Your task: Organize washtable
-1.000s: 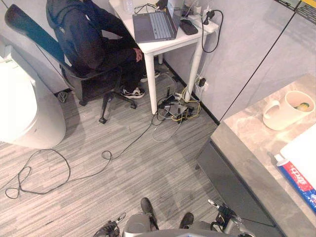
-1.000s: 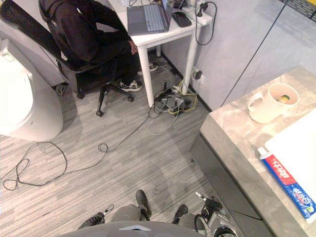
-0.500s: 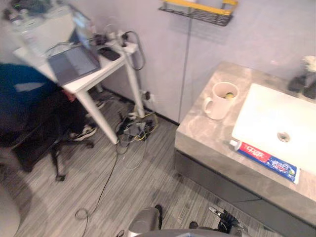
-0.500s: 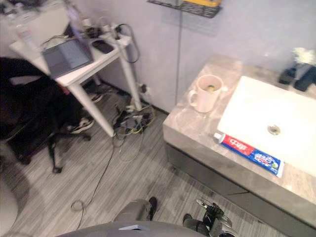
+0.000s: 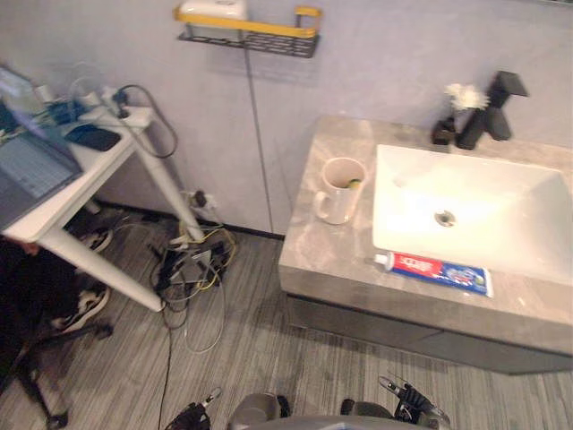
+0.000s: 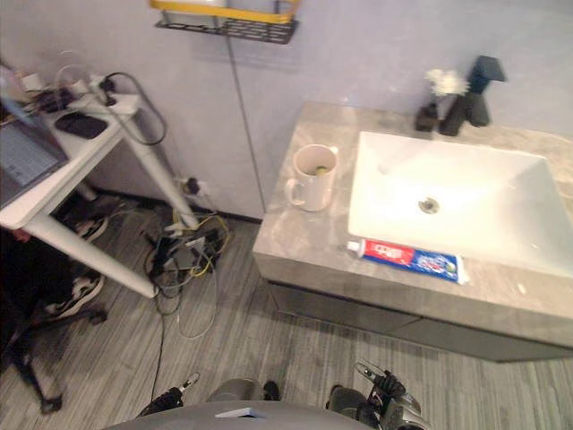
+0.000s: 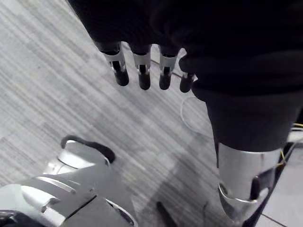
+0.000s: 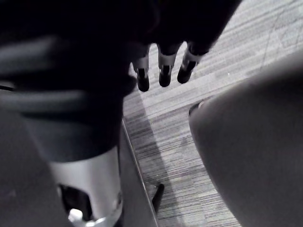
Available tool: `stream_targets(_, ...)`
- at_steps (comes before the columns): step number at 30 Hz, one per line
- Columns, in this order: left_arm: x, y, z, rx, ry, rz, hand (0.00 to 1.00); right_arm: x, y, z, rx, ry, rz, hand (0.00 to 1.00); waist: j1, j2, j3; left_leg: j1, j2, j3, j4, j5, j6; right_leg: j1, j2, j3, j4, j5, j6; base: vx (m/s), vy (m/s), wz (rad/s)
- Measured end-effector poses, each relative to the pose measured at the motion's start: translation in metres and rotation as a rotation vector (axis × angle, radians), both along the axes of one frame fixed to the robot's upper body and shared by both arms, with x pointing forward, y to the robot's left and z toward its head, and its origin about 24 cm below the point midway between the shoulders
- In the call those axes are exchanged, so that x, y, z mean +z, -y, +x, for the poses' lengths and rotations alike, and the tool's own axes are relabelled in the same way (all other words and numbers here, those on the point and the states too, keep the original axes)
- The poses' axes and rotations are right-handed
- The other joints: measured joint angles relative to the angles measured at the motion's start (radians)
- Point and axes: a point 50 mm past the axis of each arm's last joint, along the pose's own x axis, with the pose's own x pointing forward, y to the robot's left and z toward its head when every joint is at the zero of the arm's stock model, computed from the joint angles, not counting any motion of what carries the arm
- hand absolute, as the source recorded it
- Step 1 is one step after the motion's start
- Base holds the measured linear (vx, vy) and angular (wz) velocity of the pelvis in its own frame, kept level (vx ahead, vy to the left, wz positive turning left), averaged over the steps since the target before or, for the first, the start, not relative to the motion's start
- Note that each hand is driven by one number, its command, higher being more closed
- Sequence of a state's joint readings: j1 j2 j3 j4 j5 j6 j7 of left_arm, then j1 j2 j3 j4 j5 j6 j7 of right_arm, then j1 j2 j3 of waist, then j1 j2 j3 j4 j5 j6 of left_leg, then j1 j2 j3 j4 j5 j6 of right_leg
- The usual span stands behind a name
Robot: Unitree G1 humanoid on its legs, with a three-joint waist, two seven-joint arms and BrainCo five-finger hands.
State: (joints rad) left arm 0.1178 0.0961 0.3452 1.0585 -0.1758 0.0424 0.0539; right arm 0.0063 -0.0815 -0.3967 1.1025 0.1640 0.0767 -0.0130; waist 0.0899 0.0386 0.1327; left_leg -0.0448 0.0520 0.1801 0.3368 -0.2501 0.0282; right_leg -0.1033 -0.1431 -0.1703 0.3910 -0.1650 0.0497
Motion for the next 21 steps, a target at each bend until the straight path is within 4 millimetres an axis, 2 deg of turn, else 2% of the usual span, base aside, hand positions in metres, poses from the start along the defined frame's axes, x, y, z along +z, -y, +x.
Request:
stream_targets(1, 0.000, -0.001, 0.000, -0.001, 0.003, 0.003, 0.00, -0.001, -0.001, -0.004, 0.006, -0.009, 0.003, 0.00, -0.001, -0.008, -0.003, -0.002, 0.003, 0.000, 0.006, -0.001, -0.001, 0.002, -0.019, -0.012, -0.002, 0.024, -0.005, -0.05, -0.034, -0.13)
stream_targets(2, 0.001, -0.001, 0.003, -0.008, 0.011, 0.004, 0.00, -0.001, -0.002, -0.003, 0.029, -0.011, 0.000, 0.00, -0.002, -0.024, -0.002, -0.011, 0.005, -0.015, 0.011, -0.004, -0.011, 0.005, -0.012, -0.006, -0.025, 0.031, 0.012, -0.09, -0.092, -0.11)
stream_targets(4, 0.001, 0.001, 0.004, -0.024, 0.012, 0.000, 0.00, -0.001, 0.000, -0.002, 0.033, -0.009, -0.003, 0.00, 0.001, -0.026, -0.002, -0.030, 0.007, -0.040, 0.007, 0.002, -0.028, 0.009, 0.000, -0.010, -0.075, 0.030, 0.015, -0.12, -0.139, -0.04)
stream_targets(5, -0.001, 0.003, 0.002, -0.037, -0.002, -0.005, 0.00, -0.001, 0.000, -0.003, 0.035, -0.011, -0.005, 0.00, -0.001, -0.033, -0.002, -0.047, 0.003, -0.046, 0.000, 0.010, -0.041, 0.026, 0.001, -0.021, -0.135, 0.017, 0.034, -0.15, -0.154, 0.08)
stream_targets(6, -0.003, 0.009, -0.001, -0.035, -0.018, -0.024, 0.00, 0.000, 0.003, -0.003, 0.036, -0.014, -0.010, 0.00, -0.005, -0.021, 0.004, -0.051, 0.009, -0.065, -0.003, 0.018, -0.052, 0.047, 0.010, -0.046, -0.180, 0.025, 0.039, -0.16, -0.148, 0.20)
stream_targets(8, -0.006, 0.014, -0.009, -0.031, -0.048, -0.040, 0.00, -0.002, 0.005, -0.013, 0.031, -0.047, -0.010, 0.00, -0.016, -0.019, -0.002, -0.045, 0.010, -0.100, -0.050, 0.049, -0.070, 0.085, 0.029, -0.070, -0.258, 0.055, 0.040, -0.12, -0.106, 0.38)
stream_targets(10, -0.006, 0.012, -0.013, -0.027, -0.057, -0.036, 0.00, -0.001, 0.006, -0.010, 0.037, -0.042, -0.014, 0.00, -0.014, -0.023, -0.005, -0.037, 0.014, -0.105, -0.098, 0.078, -0.083, 0.102, 0.042, -0.080, -0.321, 0.089, 0.034, -0.07, -0.084, 0.15)
stream_targets(13, -0.006, 0.010, -0.020, -0.023, -0.073, -0.030, 0.00, 0.000, 0.005, -0.005, 0.071, -0.039, -0.023, 0.00, -0.012, -0.031, -0.015, -0.037, 0.018, -0.103, -0.150, 0.120, -0.091, 0.117, 0.062, -0.081, -0.417, 0.146, 0.022, -0.04, -0.084, -0.03)
stream_targets(15, -0.006, 0.009, -0.020, -0.022, -0.076, -0.027, 0.00, 0.000, 0.006, -0.005, 0.071, -0.038, -0.025, 0.00, -0.013, -0.050, -0.017, -0.034, 0.020, -0.103, -0.183, 0.147, -0.094, 0.133, 0.075, -0.080, -0.476, 0.186, 0.011, 0.02, -0.090, -0.03)
stream_targets(19, -0.005, 0.007, -0.019, -0.023, -0.071, -0.022, 0.00, -0.001, 0.008, -0.010, 0.066, -0.051, -0.030, 0.00, -0.017, -0.052, -0.020, -0.004, 0.021, -0.102, -0.209, 0.150, -0.096, 0.154, 0.081, -0.080, -0.486, 0.194, 0.005, 0.04, -0.037, -0.02)
stream_targets(21, -0.005, 0.007, -0.012, -0.027, -0.055, -0.021, 0.00, -0.001, 0.008, -0.010, 0.064, -0.051, -0.030, 0.00, -0.021, -0.051, -0.021, 0.000, 0.019, -0.103, -0.213, 0.151, -0.095, 0.156, 0.081, -0.082, -0.487, 0.194, 0.005, 0.02, -0.004, 0.00)
